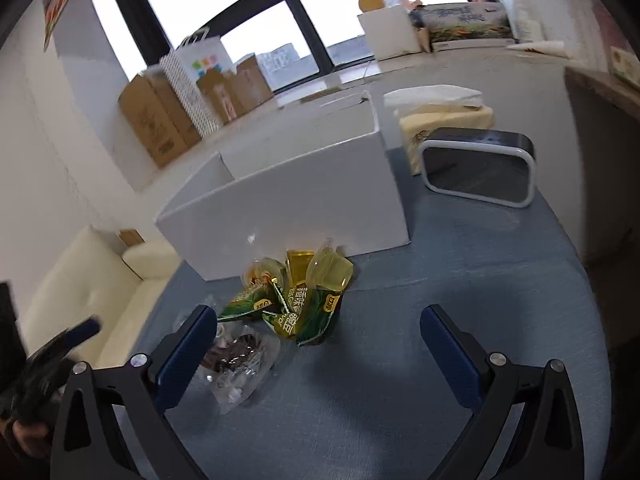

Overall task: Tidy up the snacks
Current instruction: 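Grasp a yellow jelly cup with the right tool from the snack pile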

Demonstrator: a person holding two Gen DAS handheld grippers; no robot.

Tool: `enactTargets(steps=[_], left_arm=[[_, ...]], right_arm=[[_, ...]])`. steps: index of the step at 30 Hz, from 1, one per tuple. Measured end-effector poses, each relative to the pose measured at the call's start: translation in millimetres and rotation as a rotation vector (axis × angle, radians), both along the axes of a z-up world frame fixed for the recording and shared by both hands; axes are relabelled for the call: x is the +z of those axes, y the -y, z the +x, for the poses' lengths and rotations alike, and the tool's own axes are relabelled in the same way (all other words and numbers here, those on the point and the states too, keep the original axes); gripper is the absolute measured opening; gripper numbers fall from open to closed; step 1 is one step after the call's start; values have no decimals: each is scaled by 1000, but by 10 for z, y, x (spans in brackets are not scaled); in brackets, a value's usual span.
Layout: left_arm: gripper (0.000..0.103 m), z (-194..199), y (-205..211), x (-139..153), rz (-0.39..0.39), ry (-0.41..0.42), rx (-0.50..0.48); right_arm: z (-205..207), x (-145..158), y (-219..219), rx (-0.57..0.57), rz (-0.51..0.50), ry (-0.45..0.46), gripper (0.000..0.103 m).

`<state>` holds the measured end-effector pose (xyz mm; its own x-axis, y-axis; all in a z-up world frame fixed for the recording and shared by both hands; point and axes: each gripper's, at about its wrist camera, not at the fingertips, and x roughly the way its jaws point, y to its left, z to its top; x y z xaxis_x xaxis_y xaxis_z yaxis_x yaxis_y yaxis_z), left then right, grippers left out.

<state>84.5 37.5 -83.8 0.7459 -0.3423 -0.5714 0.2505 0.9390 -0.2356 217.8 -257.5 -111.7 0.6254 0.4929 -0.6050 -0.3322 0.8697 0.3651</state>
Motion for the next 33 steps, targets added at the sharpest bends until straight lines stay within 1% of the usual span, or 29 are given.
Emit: enactTargets(steps=[2,4,7,9,13,16,19,21,22,23,24,25,27,29,31,33], left_arm=[[103,-169,-30,-39,-11,-5,6],[103,-237,-68,-76,-23,-17,18],[103,-268,-113,-115,-33,-37,38],[103,-297,-160,-110,-48,-34,42],[103,-292,-203,-113,-46,-35,55],[103,-279,-208,-124,-45,-40,60],[103,-251,-205,-128,-43,-44,60],[103,-245,-208,-144,-46,-48,62],[103,-234,-212,-158,-46,-53,64],[103,-223,-213,-168,-46,-56,67],[103,-213,-216,-184,-48,-61,69],[103,-196,-209,-200,-55,-68,67],[103,-169,-203,-227,-56,-77,70],[103,-153,-180,-239,-55,-80,65],[103,-132,-166,-255,-55,-84,60],[103,-113,-156,-281,-50,-93,63]], right_arm=[[98,-8,-74,7,3,1,103],[244,-40,-152,16,2,-21,103],[407,-117,-247,19,-7,-39,103],[483,-157,-304,9,-24,-42,103],[624,-239,-358,2,-15,-72,103],[710,-282,-418,-7,-49,-75,103],[794,-352,-426,-19,-55,-110,103],[823,-395,-422,-19,-50,-120,88],[826,-416,-434,-21,-76,-120,72],[835,-444,-442,-1,-79,-128,65],[829,-456,-441,18,-61,-131,63],[817,-456,-442,28,-55,-127,58],[789,-426,-461,37,-72,-107,54],[769,-411,-451,37,-69,-100,42],[765,-402,-415,47,-51,-104,42],[763,-426,-394,61,-59,-108,42]])
